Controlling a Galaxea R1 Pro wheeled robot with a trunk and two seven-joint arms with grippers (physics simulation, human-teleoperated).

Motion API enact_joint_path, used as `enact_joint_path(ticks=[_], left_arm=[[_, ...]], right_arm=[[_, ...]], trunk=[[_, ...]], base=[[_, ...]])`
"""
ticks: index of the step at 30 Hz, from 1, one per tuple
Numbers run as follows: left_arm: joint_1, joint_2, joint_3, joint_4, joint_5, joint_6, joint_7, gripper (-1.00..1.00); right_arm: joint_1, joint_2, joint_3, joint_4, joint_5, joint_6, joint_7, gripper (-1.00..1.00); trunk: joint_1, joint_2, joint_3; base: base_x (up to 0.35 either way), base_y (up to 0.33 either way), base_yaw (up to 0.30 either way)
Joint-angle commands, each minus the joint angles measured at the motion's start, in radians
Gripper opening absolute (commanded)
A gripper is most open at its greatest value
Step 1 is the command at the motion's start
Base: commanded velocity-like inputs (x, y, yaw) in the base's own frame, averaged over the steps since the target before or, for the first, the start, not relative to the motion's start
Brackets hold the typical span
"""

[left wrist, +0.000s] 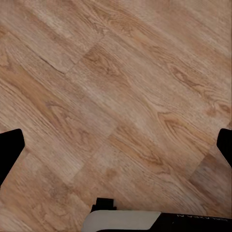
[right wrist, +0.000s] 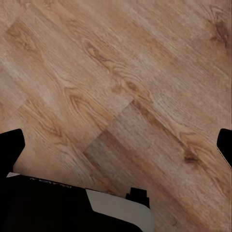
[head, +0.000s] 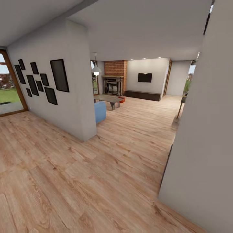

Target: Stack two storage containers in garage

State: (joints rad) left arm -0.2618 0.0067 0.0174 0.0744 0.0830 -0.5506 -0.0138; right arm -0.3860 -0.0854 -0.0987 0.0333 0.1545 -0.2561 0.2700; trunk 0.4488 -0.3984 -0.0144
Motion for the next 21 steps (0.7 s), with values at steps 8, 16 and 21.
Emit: enact_joint_path(ticks=[8, 16, 21], left_arm=[[-0.002, 0.001, 0.001, 0.004, 0.004, -0.006, -0.002, 1.00], [-0.002, 0.000, 0.001, 0.004, 0.004, -0.006, -0.002, 1.00], [-0.002, 0.000, 0.001, 0.004, 0.004, -0.006, -0.002, 1.00]], right_arm=[[-0.001, -0.001, -0.009, 0.004, 0.010, -0.006, 0.002, 1.00], [-0.001, -0.001, -0.009, 0.004, 0.010, -0.006, 0.002, 1.00], [-0.001, -0.001, -0.009, 0.004, 0.010, -0.006, 0.002, 1.00]], trunk=[[0.001, -0.002, -0.002], [0.001, -0.002, -0.002], [0.001, -0.002, -0.002]], base=[[0.324, 0.000, 0.000], [0.323, 0.062, 0.000], [0.320, 0.147, 0.000]])
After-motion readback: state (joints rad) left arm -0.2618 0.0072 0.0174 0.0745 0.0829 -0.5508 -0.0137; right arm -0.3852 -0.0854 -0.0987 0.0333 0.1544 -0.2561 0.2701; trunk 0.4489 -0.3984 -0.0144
